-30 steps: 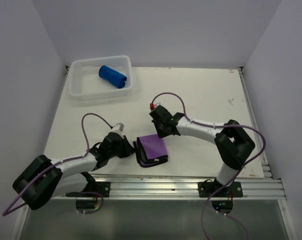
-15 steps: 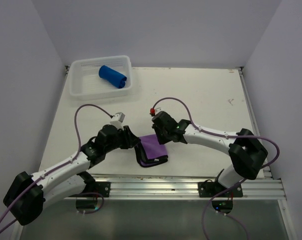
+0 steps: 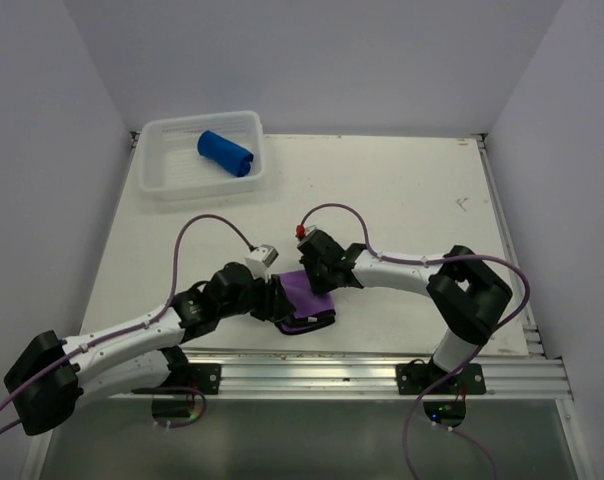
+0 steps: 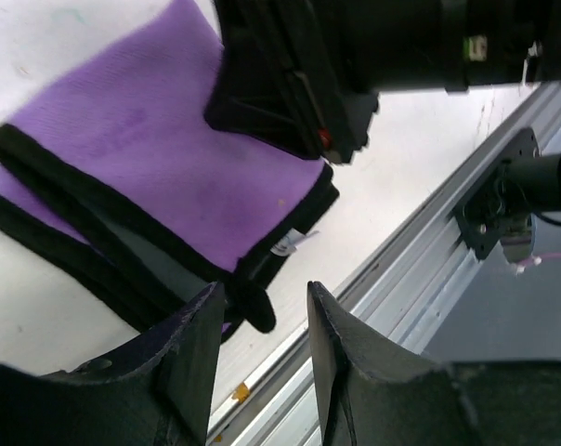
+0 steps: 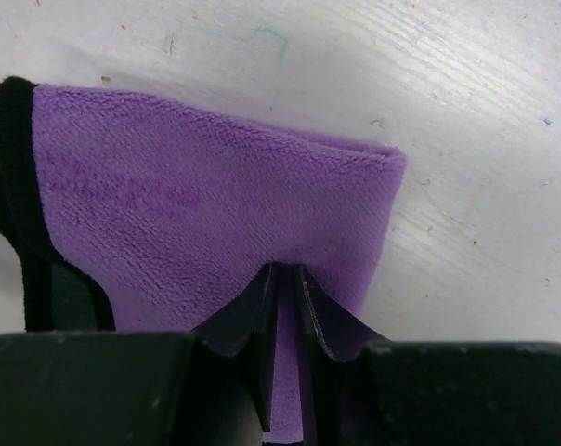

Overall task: Roll the towels
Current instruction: Fold the towel

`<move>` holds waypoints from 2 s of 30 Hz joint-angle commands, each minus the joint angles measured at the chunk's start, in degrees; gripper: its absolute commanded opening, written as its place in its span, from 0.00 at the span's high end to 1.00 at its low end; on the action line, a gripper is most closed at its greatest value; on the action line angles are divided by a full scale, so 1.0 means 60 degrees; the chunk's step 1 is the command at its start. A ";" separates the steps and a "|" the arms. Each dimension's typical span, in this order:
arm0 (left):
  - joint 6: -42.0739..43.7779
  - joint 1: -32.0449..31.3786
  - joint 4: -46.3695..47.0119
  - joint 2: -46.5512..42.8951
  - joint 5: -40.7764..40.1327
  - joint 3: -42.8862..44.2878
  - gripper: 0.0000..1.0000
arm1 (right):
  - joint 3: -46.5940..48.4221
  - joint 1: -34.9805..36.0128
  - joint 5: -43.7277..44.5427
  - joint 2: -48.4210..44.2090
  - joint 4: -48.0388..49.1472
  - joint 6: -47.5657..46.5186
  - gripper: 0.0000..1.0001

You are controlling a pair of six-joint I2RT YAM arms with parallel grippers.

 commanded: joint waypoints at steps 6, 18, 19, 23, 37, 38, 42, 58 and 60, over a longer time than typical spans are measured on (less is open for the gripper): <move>0.0556 -0.1296 -0.0551 0.0715 -0.1075 0.0405 0.51 | -0.0135 0.0000 -0.0245 0.0369 0.0596 0.0289 0.84; 0.0586 -0.2147 -0.1008 0.1448 -0.2177 0.0861 0.55 | -0.0252 0.0000 -0.0259 0.0589 0.0713 0.0392 0.84; 0.0586 -0.2161 -0.0949 0.1477 -0.2192 0.0847 0.57 | -0.0267 0.0000 -0.0288 0.0575 0.0743 0.0406 0.84; 0.0630 -0.2205 -0.0832 0.1741 -0.2222 0.0861 0.66 | -0.0325 0.0000 -0.0259 0.0575 0.0758 0.0407 0.84; 0.0483 -0.2513 -0.1431 0.1215 -0.2954 0.1022 1.00 | -0.0370 -0.0015 -0.0201 0.0691 0.0714 0.0334 0.85; 0.0454 -0.2528 -0.1476 0.1156 -0.2998 0.1008 1.00 | -0.0340 0.0000 -0.0172 0.0721 0.0699 0.0304 0.85; 0.0352 -0.2645 -0.1622 0.0965 -0.3115 0.0950 1.00 | -0.0267 0.0000 -0.0142 0.0824 0.0655 0.0289 0.85; -0.0248 -0.3377 -0.2559 0.0554 -0.3862 0.0847 1.00 | -0.0135 0.0000 -0.0069 0.0999 0.0582 0.0392 0.83; -0.0497 -0.3392 -0.2531 0.0584 -0.3891 0.0599 1.00 | -0.0149 0.0000 -0.0098 0.0970 0.0582 0.0407 0.82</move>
